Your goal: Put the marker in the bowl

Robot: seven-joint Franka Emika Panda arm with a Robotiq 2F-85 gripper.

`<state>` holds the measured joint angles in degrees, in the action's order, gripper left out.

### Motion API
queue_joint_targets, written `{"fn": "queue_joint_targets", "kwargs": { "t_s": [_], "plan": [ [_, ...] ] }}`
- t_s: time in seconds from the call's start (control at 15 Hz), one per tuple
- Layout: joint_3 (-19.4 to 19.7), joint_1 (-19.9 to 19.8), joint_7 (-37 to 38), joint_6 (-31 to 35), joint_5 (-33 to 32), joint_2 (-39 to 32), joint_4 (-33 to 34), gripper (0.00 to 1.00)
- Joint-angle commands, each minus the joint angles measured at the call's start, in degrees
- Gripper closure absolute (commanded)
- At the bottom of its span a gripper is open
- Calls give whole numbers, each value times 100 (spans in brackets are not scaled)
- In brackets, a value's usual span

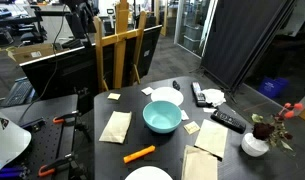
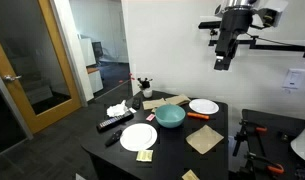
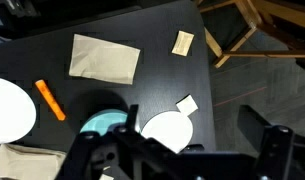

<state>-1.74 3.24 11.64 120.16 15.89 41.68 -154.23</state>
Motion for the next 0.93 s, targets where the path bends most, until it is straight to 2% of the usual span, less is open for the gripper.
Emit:
{"fn": "queue_joint_targets", "kwargs": {
  "t_s": [0.0, 0.33, 0.53, 0.87],
  "plan": [
    [-43, -53, -28, -27, 31, 0, 15, 0],
    [-43, -53, -28, -27, 31, 0, 15, 0],
    [14, -261, -100, 91, -210, 17, 1, 0],
    [318, -548, -558, 323, -586, 97, -93, 0]
  ]
}}
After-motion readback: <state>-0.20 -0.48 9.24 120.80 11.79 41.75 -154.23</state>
